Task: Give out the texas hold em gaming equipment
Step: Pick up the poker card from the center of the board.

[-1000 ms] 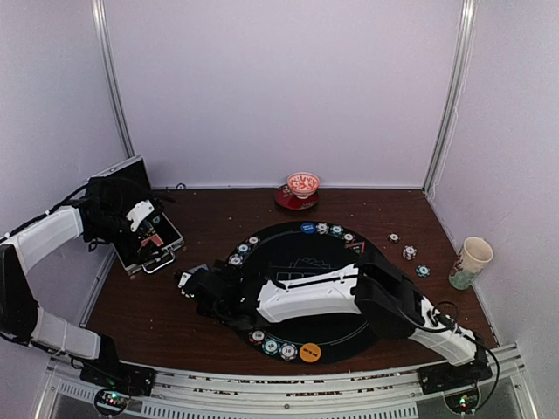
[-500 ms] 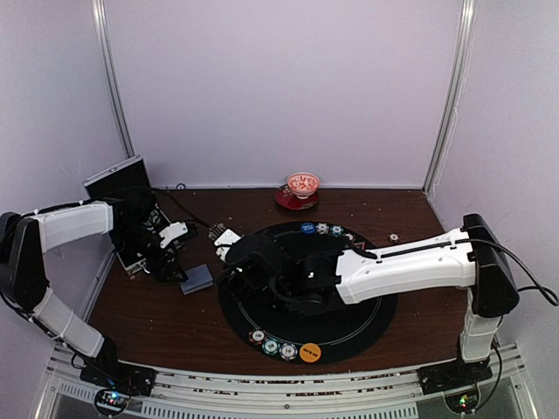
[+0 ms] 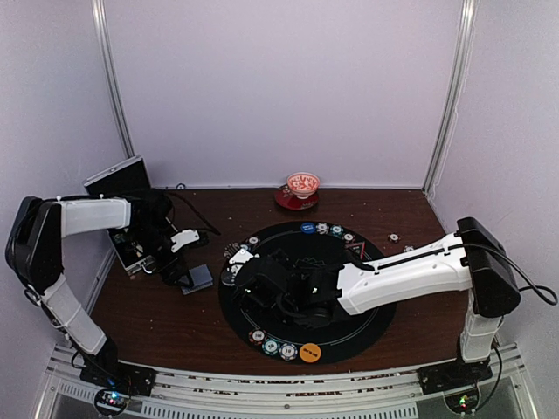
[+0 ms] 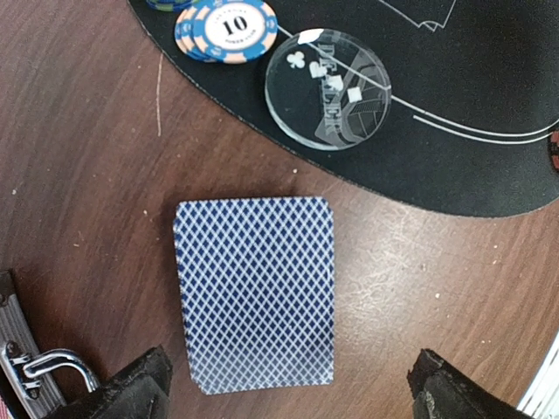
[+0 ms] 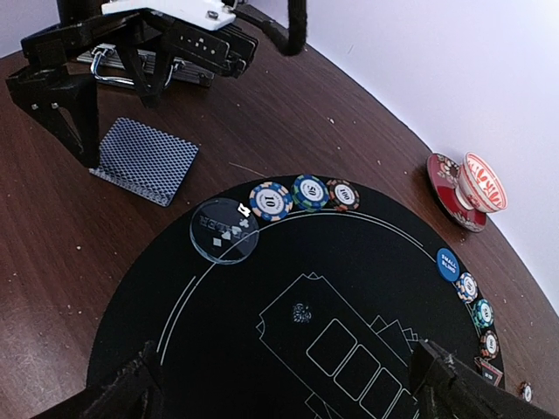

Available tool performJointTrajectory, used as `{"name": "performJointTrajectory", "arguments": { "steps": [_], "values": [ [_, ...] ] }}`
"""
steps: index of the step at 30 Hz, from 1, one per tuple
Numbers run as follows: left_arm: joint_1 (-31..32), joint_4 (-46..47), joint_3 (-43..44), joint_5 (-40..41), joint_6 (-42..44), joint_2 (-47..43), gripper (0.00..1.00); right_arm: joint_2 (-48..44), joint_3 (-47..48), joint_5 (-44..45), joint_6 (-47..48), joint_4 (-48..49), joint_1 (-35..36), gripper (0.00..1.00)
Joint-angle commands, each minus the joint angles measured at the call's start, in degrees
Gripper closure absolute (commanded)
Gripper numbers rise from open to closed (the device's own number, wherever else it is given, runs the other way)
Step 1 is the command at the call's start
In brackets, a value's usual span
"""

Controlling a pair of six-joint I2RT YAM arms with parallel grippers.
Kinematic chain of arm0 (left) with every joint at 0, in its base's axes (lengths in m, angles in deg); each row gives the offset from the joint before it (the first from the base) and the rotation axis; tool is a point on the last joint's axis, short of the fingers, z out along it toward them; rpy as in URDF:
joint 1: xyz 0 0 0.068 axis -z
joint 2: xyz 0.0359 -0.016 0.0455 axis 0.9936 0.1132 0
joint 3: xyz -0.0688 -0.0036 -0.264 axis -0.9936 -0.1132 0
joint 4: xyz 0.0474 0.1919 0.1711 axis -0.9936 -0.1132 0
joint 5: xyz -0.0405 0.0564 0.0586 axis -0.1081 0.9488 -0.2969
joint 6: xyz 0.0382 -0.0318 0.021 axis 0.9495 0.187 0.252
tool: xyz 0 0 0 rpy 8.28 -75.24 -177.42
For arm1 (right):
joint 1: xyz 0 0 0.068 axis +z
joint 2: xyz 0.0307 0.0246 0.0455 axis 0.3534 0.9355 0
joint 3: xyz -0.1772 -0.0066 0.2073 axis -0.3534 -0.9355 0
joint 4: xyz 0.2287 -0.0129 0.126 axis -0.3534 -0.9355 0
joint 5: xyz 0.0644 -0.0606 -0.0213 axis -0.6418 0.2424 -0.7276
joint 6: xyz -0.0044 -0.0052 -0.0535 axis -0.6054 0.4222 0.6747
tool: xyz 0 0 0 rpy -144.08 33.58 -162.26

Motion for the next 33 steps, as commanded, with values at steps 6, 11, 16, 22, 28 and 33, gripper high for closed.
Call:
{"name": "performJointTrajectory", "arguments": {
  "steps": [6, 11, 16, 22, 28, 33],
  "values": [
    [1.2, 1.3, 2.2, 4.4, 2.3, 4.0, 0.02, -1.5, -0.6, 1.3, -1.3, 0.8, 0.0, 0.0],
    [2.3, 1.7, 3.1, 5.8, 2.2, 5.3, 0.02, -0.9, -0.1, 1.2, -1.2, 0.8, -0.1, 0.0],
    [3.1, 2.5, 3.4, 7.7, 1.4, 6.7, 0.02, -1.0, -0.1, 1.0, -1.3, 0.8, -0.1, 0.0],
    [3.5, 3.2, 3.8, 9.2, 1.1, 7.9, 0.02, -1.2, -0.5, 0.8, -1.4, 1.0, -0.1, 0.0],
    [4.1, 3.1, 3.9, 10.7, 1.3, 9.1, 0.02, -1.0, -0.2, 0.4, -1.5, 0.9, 0.0, 0.0],
    [4.7, 2.4, 3.8, 12.0, 1.5, 10.2, 0.02, -0.9, 0.3, -0.2, -1.9, 0.7, -0.1, 0.0]
  ]
}}
